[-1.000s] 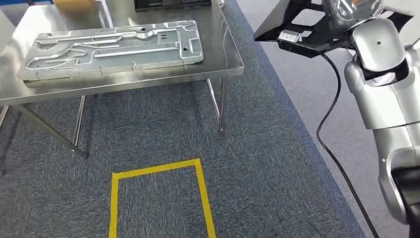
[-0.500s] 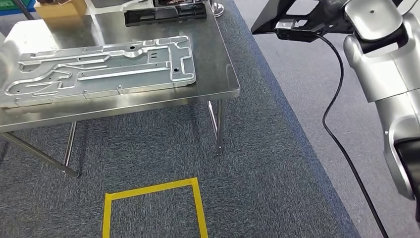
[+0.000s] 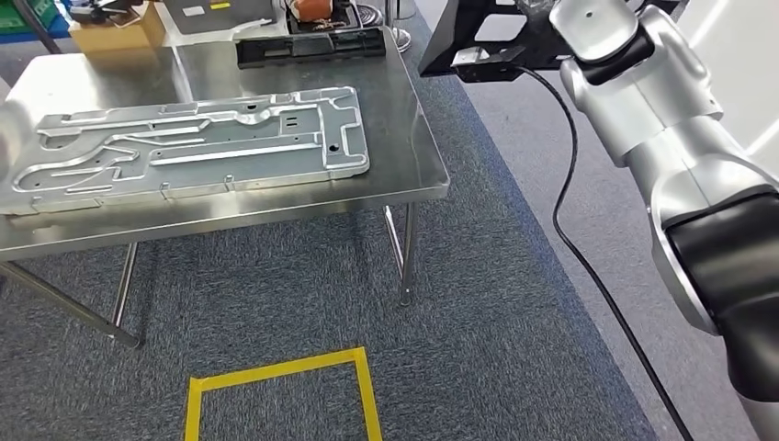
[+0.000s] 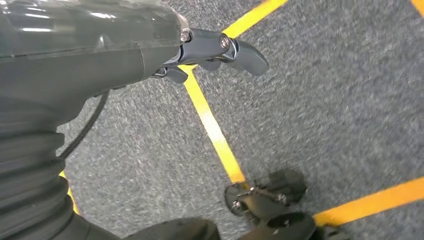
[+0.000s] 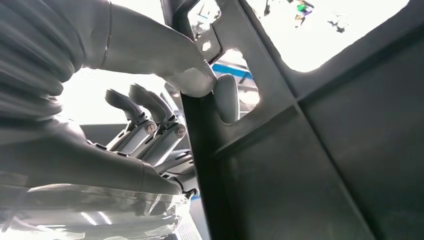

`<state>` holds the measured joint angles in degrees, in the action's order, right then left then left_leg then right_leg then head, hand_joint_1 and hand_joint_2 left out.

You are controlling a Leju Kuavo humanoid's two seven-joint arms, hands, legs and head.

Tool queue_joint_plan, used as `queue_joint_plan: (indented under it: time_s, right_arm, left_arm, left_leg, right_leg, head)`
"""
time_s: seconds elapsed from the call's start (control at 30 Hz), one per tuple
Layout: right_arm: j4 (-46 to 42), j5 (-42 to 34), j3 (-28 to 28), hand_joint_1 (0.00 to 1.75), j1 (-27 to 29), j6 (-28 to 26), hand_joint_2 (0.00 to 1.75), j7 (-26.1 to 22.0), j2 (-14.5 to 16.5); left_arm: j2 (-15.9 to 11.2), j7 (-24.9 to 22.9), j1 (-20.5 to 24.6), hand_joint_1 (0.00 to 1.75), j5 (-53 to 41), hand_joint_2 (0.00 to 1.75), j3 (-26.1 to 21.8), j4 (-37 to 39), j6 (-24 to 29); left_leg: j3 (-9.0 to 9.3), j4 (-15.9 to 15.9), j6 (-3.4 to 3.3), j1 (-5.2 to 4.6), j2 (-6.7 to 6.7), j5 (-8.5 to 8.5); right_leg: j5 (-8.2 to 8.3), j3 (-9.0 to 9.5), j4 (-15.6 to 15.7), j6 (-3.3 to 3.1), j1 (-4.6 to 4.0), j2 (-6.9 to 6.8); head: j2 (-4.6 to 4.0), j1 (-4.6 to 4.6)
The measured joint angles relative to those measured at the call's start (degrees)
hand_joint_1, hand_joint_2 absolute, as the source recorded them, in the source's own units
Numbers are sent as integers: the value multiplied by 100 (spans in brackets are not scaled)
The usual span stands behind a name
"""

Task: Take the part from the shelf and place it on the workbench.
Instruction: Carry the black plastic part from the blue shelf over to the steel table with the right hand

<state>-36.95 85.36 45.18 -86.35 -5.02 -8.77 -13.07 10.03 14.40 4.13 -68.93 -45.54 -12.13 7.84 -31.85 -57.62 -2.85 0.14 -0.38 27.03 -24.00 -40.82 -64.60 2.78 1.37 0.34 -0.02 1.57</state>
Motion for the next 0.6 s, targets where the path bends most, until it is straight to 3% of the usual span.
queue_joint_plan:
  time_s: [0.07, 0.1, 0.13, 0.17, 0.23, 0.27, 0.3, 0.4, 0.47, 0.53, 0.6]
  right_arm:
    - [200, 29, 67, 175, -37, -68, 175, 5, 101]
    - [283, 36, 95, 175, -39, -83, 175, 5, 140]
    - [354, 39, 117, 175, -36, -91, 175, 4, 179]
    - [409, 43, 131, 175, -35, -93, 175, 3, 213]
    - [496, 49, 143, 175, -42, -103, 175, 5, 269]
    - [539, 54, 154, 175, -53, -117, 175, 6, 296]
    - [580, 60, 168, 175, -61, -132, 175, 7, 323]
    - [678, 75, 209, 175, -74, -164, 175, 4, 397]
    - [727, 79, 219, 175, -80, -172, 175, 3, 440]
    - [775, 82, 222, 175, -75, -179, 175, -1, 498]
    - [824, 84, 231, 175, -57, -183, 175, -7, 545]
  left_arm:
    - [3, 1, 2, 0, 3, 175, -26, 0, -8]
    - [4, -2, -4, 0, 3, 175, -33, 0, -11]
    - [6, -9, -15, 0, 3, 175, -38, 0, -12]
    - [10, -19, -24, 0, 5, 175, -43, 0, -13]
    - [20, -39, -34, 0, 14, 175, -60, 1, -13]
    - [26, -47, -30, 0, 17, 175, -69, 2, -12]
    - [31, -55, -22, 0, 19, 175, -78, 3, -11]
    - [43, -85, -9, 0, 21, 175, -97, 4, -11]
    - [46, -92, -13, 0, 21, 175, -113, 5, -11]
    - [48, -93, -14, 0, 21, 175, -125, 6, -10]
    - [49, -93, -16, 0, 28, 175, -143, 7, -10]
  left_leg:
    - [26, -8, -13, -4, 1, 14]
    - [42, -11, -6, -4, 1, 27]
    - [67, -15, 6, -3, 1, 46]
    - [105, -18, 24, -1, -1, 75]
    - [199, -18, 73, 1, -4, 164]
    - [236, -16, 104, 2, -4, 206]
    - [258, 0, 139, 3, -1, 240]
    - [306, -45, 242, 1, 8, 225]
    - [109, -462, 286, 4, 8, 109]
    - [-375, -1157, 328, 23, 8, 135]
    - [-830, -1574, 375, 41, 11, 520]
  right_leg:
    - [-319, -361, -675, 19, -2, -2]
    - [-375, -491, -897, 16, -3, -4]
    - [-327, -528, -928, 6, -1, -7]
    - [-178, -450, -734, 2, 1, -11]
    - [209, -96, 18, -22, -2, -28]
    - [274, 52, 350, -38, -23, -35]
    - [291, 144, 548, -75, -46, -39]
    - [176, 275, 680, -218, -76, -36]
    - [103, 444, 753, -294, -45, -43]
    - [11, 634, 815, -329, -32, -42]
    - [-131, 832, 847, -324, -29, -35]
  head:
    - [0, 0]
    - [0, 0]
    - [0, 0]
    - [0, 0]
    - [0, 0]
    - [0, 1]
    - [0, 1]
    - [0, 2]
    - [0, 3]
    - [0, 3]
    - [0, 4]
